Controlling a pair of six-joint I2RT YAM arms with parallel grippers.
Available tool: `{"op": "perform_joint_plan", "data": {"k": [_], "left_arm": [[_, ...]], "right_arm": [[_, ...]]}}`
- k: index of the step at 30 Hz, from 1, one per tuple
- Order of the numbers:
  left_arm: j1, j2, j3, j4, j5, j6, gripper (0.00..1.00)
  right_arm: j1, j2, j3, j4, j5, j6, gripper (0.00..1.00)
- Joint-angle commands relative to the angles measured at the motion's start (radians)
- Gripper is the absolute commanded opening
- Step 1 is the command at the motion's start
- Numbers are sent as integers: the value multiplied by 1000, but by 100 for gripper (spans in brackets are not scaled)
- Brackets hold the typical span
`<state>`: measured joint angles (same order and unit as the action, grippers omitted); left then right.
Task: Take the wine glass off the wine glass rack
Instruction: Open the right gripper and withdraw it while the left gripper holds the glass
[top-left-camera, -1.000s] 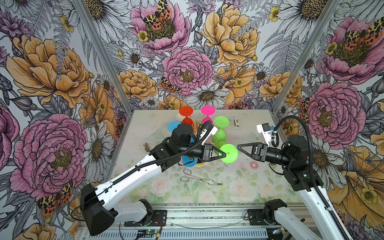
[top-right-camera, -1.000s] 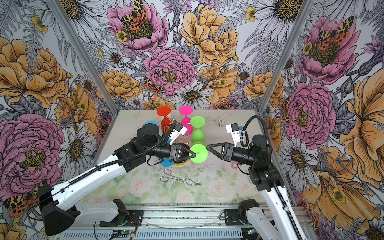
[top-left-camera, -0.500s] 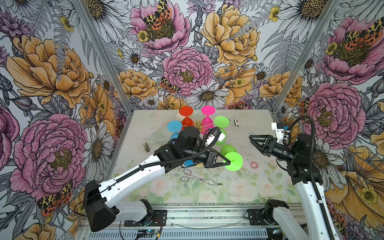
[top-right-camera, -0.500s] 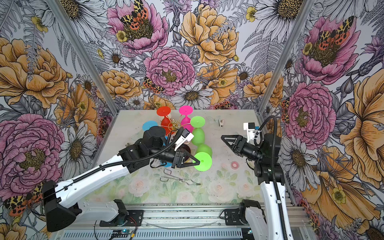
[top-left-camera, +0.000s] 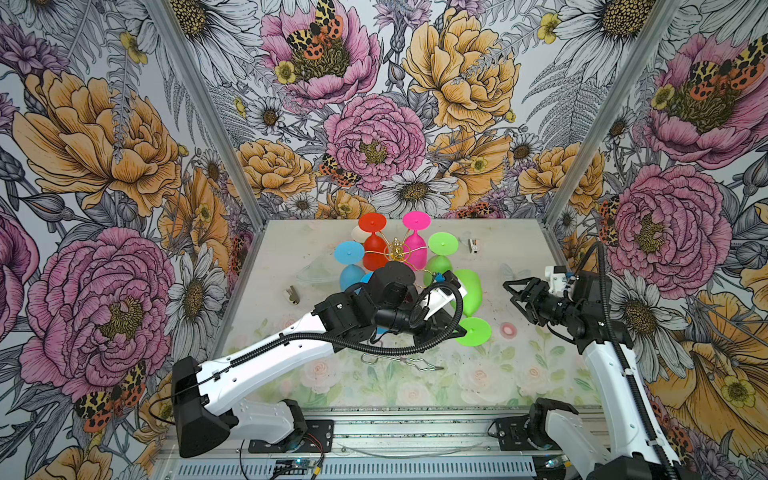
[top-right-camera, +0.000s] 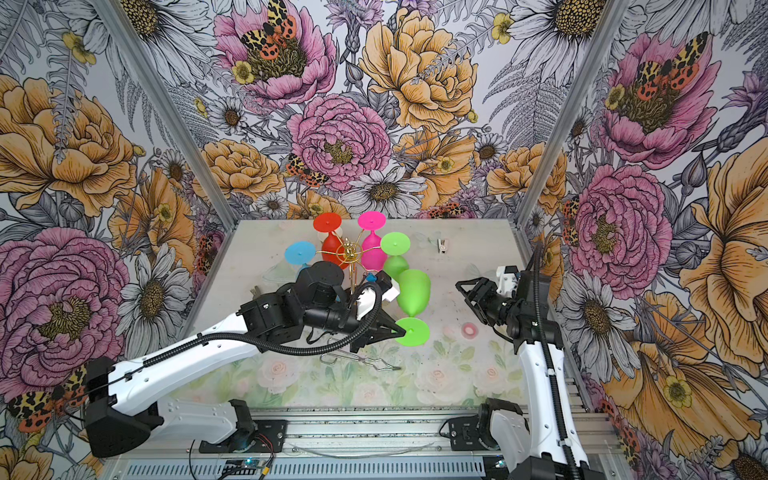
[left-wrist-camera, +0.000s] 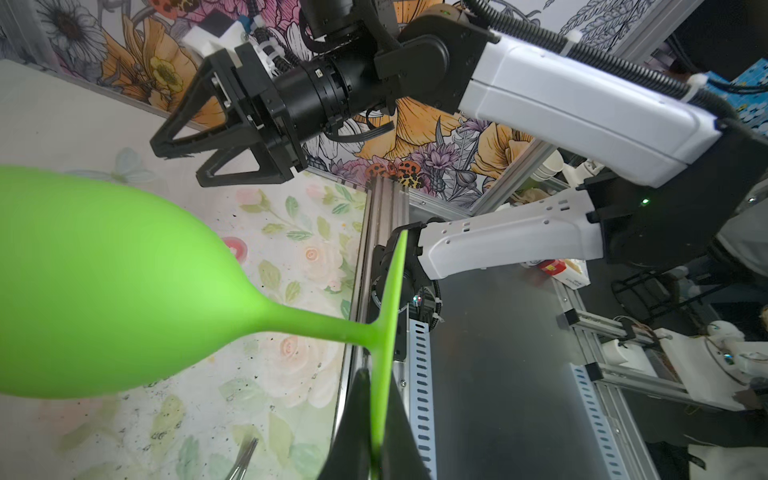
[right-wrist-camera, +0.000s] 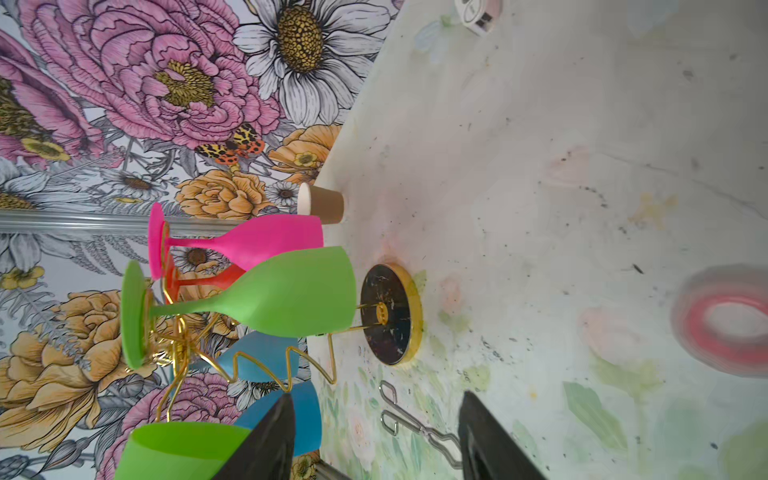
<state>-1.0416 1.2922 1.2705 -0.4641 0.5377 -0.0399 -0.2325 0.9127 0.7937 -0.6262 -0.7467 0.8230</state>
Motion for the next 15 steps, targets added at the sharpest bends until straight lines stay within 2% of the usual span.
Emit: {"op": "perform_joint_plan", "data": {"k": [1, 5, 9, 15], "left_arm": [[-37, -7, -8, -3, -66, 189, 0], [-102, -17, -38, -3, -116, 344, 0], [-159, -24, -72, -3, -232, 469, 0], [-207, -1, -95, 0, -413, 610, 0]], "right_arm": [[-3, 7, 38, -131, 160, -97, 64], [1, 30, 58, -219, 251, -168, 64], [1, 82, 91, -280, 345, -229, 64], [6, 171, 172, -318, 328, -255, 64]]}}
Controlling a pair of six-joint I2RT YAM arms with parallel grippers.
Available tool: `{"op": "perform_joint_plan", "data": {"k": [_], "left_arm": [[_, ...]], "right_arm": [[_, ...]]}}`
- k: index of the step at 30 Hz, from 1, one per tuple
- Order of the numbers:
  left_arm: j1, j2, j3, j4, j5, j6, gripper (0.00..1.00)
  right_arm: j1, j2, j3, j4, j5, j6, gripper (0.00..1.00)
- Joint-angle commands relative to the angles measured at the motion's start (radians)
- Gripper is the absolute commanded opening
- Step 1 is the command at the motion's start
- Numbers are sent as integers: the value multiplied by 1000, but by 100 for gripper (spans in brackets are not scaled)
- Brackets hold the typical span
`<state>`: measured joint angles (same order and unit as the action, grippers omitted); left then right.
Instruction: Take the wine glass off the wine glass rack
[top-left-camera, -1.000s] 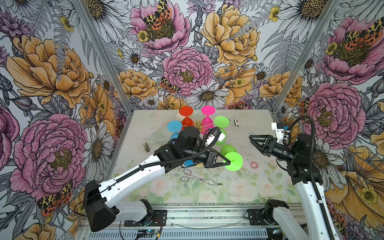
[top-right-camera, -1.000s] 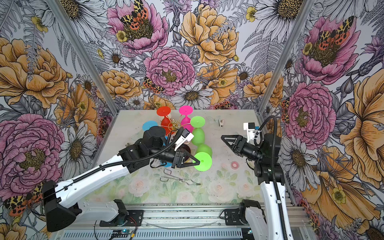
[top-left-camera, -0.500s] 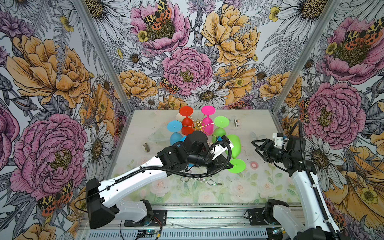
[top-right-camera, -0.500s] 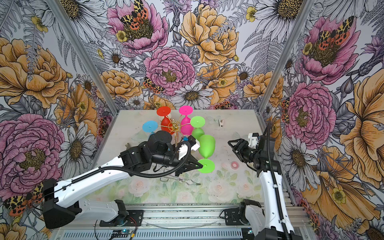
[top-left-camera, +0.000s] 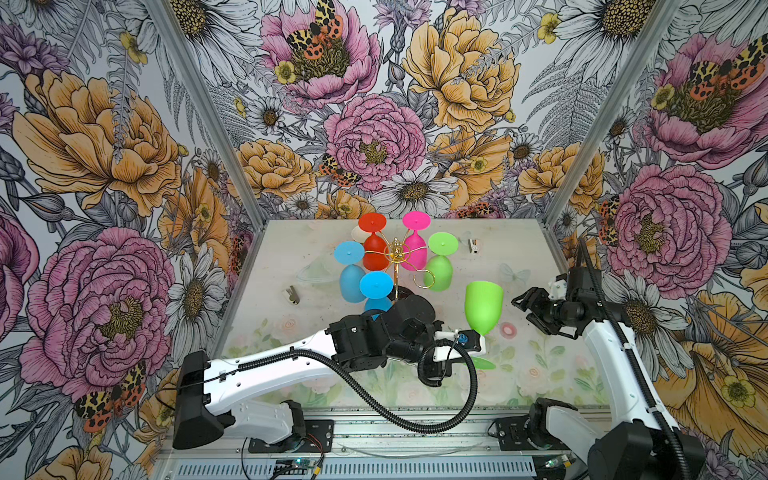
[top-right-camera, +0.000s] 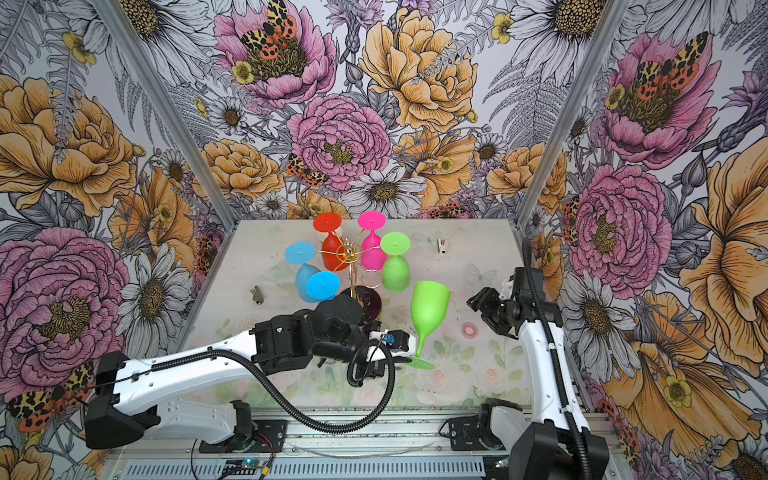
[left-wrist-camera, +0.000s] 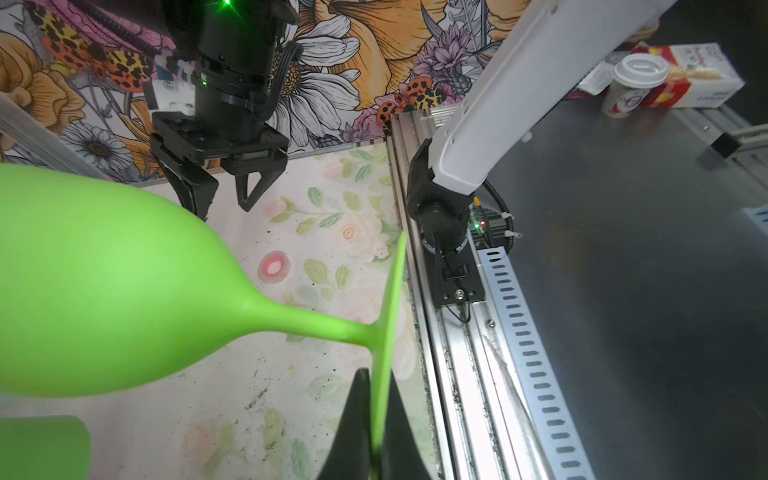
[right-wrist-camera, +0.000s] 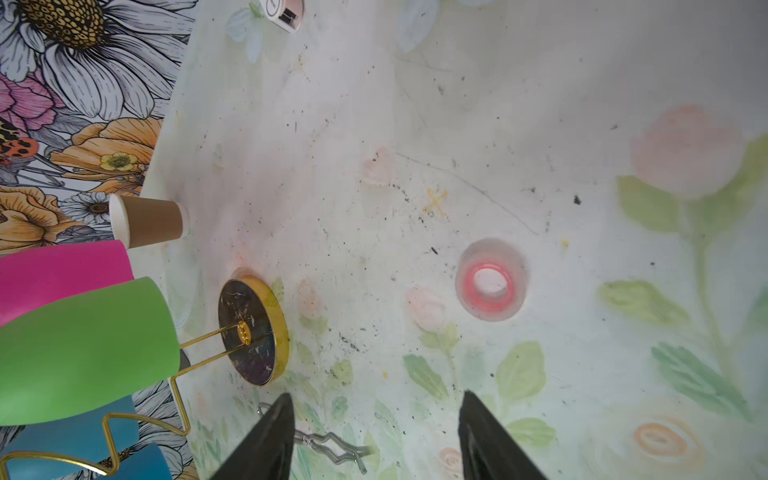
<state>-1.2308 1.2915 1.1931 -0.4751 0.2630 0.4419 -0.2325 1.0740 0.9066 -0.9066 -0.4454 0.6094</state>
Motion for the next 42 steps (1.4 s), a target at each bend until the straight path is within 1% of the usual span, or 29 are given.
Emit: {"op": "perform_joint_plan", "data": {"k": [1, 4, 7, 9, 10, 11, 13, 15, 19, 23, 26, 30, 34, 42], "left_arm": [[-29, 2, -31, 20, -174, 165, 0], [-76, 9, -86, 67, -319, 295, 0], [-91, 15, -150, 139, -416, 394, 0], [-126, 19, -181, 181, -457, 440, 0], [-130, 18, -198, 204, -465, 460, 0], [-130, 16, -211, 224, -507, 476, 0], [-131, 12, -248, 279, -544, 517, 0], [-133, 12, -284, 327, -587, 574, 0], [-134, 22, -351, 413, -676, 695, 0], [-134, 24, -408, 493, -731, 789, 0], [-132, 28, -447, 561, -761, 833, 0], [-133, 61, -486, 672, -820, 907, 0], [-133, 97, -515, 795, -864, 979, 0], [-128, 118, -517, 836, -887, 996, 0]], "right_arm": [[8, 18, 80, -43, 12, -49, 63], [31, 55, 146, -77, -11, -70, 63], [60, 87, 206, -115, -39, -80, 62], [78, 97, 245, -139, -42, -79, 62], [87, 101, 268, -153, -50, -81, 63], [93, 104, 287, -165, -57, -80, 62], [111, 104, 327, -189, -63, -79, 62], [134, 107, 361, -212, -68, -77, 62], [166, 122, 419, -251, -122, -66, 61], [200, 135, 488, -300, -139, -57, 58], [235, 147, 530, -332, -142, -54, 55], [304, 170, 560, -380, -142, -70, 52], [358, 193, 593, -449, -96, -114, 50], [373, 203, 615, -494, -82, -142, 44]]}}
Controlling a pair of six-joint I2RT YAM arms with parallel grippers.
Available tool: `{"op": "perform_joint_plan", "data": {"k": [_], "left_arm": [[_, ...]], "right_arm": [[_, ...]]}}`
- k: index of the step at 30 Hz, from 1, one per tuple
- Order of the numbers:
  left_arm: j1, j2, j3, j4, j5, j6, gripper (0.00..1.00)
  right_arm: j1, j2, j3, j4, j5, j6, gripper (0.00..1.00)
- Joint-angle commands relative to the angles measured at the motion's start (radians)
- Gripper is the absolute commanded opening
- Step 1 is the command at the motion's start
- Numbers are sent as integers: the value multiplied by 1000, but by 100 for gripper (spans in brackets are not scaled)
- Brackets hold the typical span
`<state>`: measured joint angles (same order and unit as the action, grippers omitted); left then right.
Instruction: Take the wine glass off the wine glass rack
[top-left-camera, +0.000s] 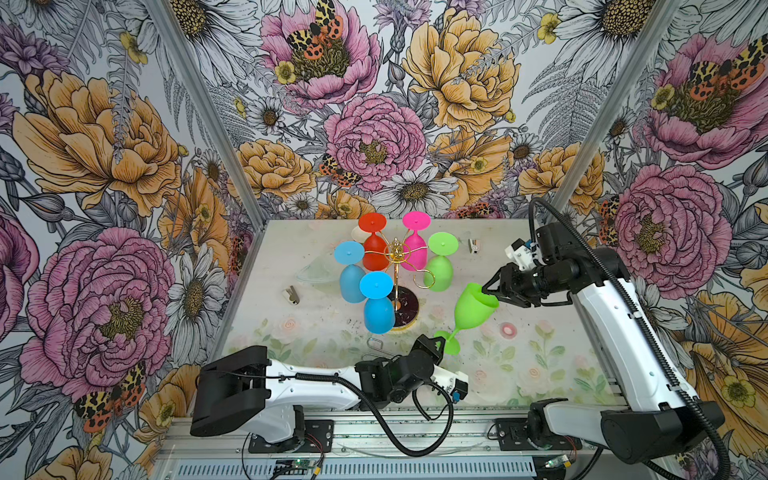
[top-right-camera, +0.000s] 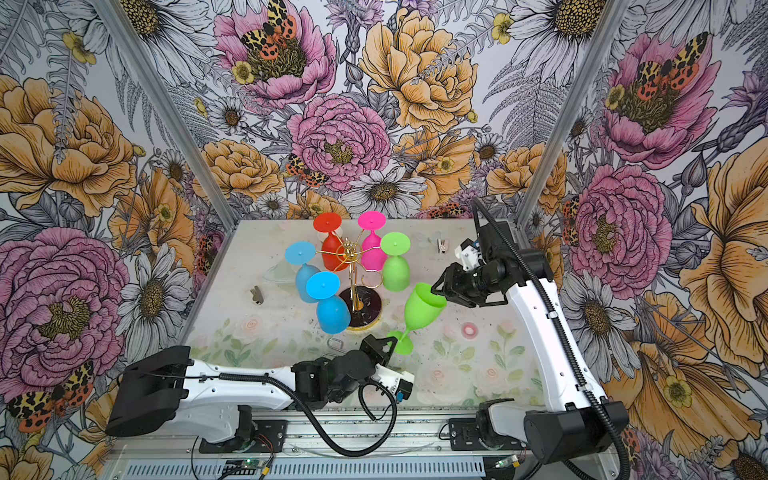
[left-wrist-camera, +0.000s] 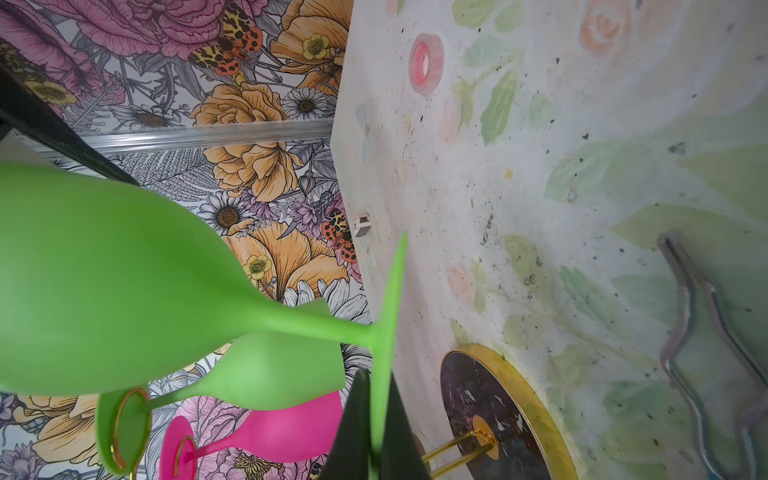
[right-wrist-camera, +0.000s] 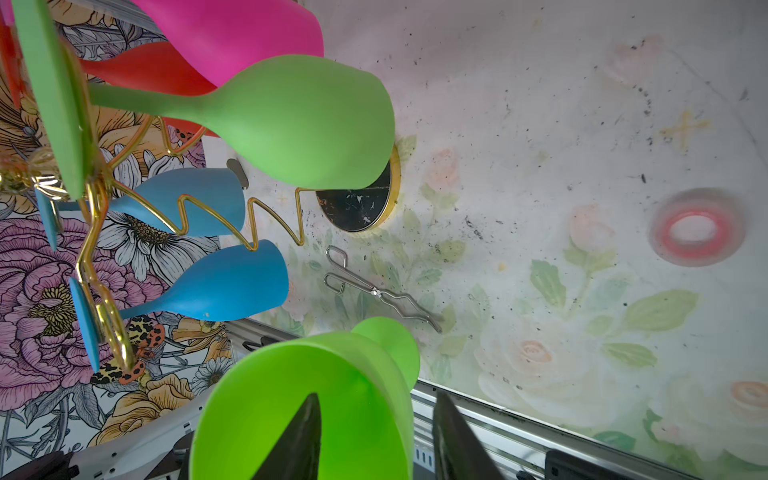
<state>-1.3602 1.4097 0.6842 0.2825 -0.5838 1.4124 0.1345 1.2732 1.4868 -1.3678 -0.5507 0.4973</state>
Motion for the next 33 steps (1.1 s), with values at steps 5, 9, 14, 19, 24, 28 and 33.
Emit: {"op": "perform_joint_plan", "data": {"k": [5, 9, 14, 19, 24, 28, 33], "left_arm": [[9, 11, -14, 123, -66, 46, 0], [13, 32, -17, 178, -92, 82, 0], [15, 56, -15, 231, -112, 109, 0], [18, 64, -9, 241, -125, 123, 0], [17, 73, -11, 247, -132, 128, 0], [13, 72, -12, 249, -131, 128, 0], [11, 77, -15, 249, -137, 139, 0]], "right_arm": [[7, 12, 33, -42, 19, -44, 40], [11, 16, 35, -43, 6, -51, 33], [12, 20, 34, -53, 1, -68, 24], [13, 17, 36, -56, 7, -77, 18], [13, 19, 35, -57, 19, -84, 14], [12, 23, 36, -56, 25, -90, 9], [13, 31, 42, -57, 32, -92, 4]]}}
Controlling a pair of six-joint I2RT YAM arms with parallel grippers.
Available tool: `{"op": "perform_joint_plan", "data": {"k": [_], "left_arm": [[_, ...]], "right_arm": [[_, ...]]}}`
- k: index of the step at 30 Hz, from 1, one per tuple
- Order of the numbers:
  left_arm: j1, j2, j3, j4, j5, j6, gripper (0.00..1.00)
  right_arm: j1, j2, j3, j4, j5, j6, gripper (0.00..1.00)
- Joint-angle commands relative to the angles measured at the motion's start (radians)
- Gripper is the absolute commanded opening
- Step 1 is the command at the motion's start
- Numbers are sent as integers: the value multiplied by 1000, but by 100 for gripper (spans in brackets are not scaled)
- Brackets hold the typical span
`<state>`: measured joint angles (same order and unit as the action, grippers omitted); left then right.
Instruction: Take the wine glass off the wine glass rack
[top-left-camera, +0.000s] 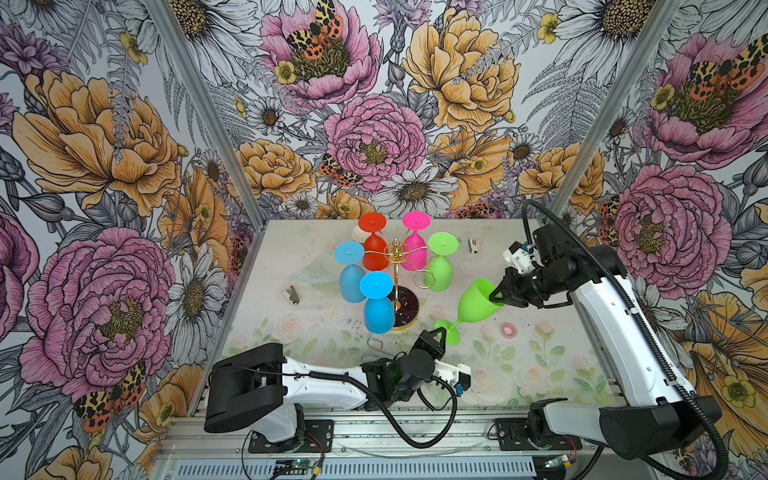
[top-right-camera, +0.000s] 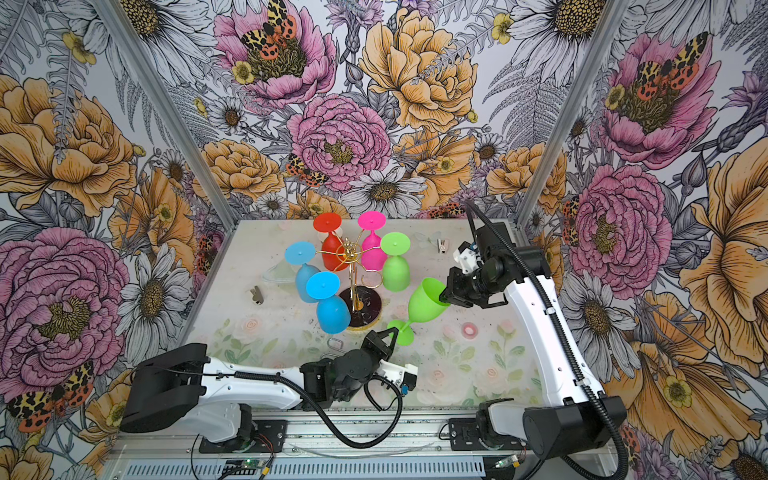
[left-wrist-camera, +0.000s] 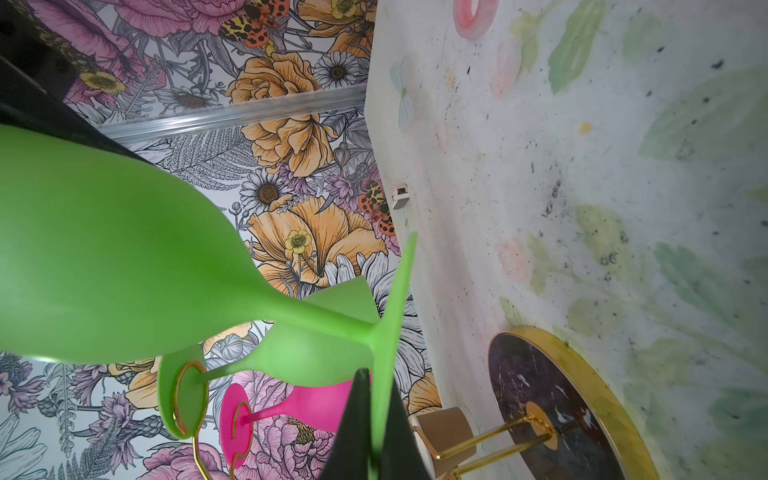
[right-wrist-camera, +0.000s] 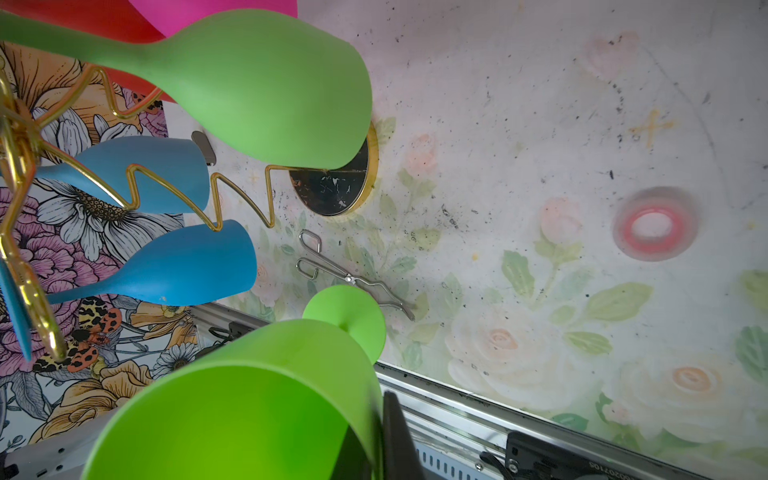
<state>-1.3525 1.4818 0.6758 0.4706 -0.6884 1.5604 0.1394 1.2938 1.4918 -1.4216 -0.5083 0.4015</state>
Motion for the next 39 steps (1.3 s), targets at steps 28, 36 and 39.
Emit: {"op": "perform_joint_plan", "data": {"k": [28, 36, 39], "left_arm": [[-59, -70, -30, -99, 27, -170, 77], [-70, -240, 113, -447, 53, -668, 84], [-77, -278, 197, -593, 50, -868, 85]], "right_arm": [[-11, 17, 65, -7, 151, -42, 0], [-13, 15, 73, 14, 398, -65, 0], [-12, 26, 72, 50, 465, -72, 0]]}}
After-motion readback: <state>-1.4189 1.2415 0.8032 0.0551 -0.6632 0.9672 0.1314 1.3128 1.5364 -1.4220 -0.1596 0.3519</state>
